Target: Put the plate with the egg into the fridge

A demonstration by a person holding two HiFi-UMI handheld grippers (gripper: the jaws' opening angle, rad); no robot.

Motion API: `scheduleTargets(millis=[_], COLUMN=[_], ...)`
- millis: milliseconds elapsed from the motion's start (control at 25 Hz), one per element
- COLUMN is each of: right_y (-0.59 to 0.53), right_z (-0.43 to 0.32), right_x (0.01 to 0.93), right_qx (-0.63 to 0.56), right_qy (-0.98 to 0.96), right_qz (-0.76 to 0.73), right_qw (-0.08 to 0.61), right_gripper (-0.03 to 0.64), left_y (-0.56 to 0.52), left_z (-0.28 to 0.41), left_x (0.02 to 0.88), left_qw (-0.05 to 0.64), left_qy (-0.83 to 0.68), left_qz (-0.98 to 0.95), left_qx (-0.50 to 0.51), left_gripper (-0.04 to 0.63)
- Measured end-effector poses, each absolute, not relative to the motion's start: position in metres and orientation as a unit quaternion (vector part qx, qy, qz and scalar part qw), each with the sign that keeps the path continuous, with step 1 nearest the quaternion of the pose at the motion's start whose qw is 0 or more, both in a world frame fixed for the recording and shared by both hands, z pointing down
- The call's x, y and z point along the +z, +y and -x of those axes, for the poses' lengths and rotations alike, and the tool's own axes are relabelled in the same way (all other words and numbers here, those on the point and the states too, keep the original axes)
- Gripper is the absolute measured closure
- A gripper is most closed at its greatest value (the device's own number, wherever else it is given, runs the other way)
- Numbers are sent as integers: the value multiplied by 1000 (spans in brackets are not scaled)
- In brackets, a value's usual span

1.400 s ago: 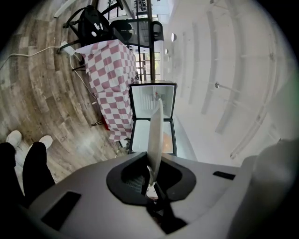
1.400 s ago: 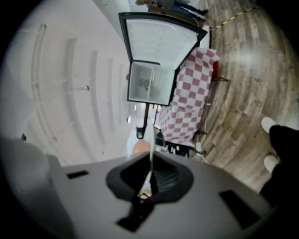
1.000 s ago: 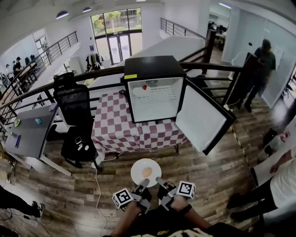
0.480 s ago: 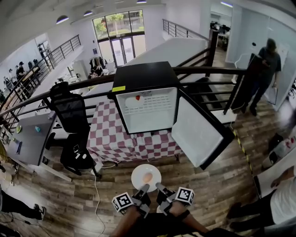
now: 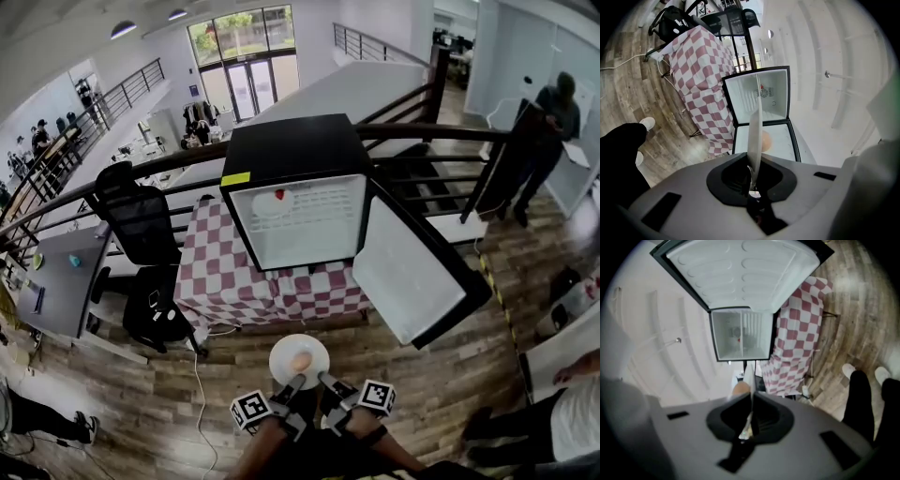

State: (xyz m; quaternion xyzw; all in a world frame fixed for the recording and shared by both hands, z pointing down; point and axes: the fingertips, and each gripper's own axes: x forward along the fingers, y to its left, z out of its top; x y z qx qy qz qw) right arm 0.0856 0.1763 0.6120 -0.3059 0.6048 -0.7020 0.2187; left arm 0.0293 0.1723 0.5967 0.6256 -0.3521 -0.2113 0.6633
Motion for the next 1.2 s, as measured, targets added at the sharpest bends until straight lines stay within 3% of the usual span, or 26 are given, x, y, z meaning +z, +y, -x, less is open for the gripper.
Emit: scheduleTargets(millis=[1200], right_y=[-62], right_z=[-50], right_x=[600], right_qx=[-646], right_qy=[613], right_qz=[381], right_qw=[248], right_gripper=[586], left_y=[-75], left_z=[7], left_x=[589], left_qw=[667], left_qy=[-267], left_qz=[-670], left_qx=[-187], left_gripper=[552])
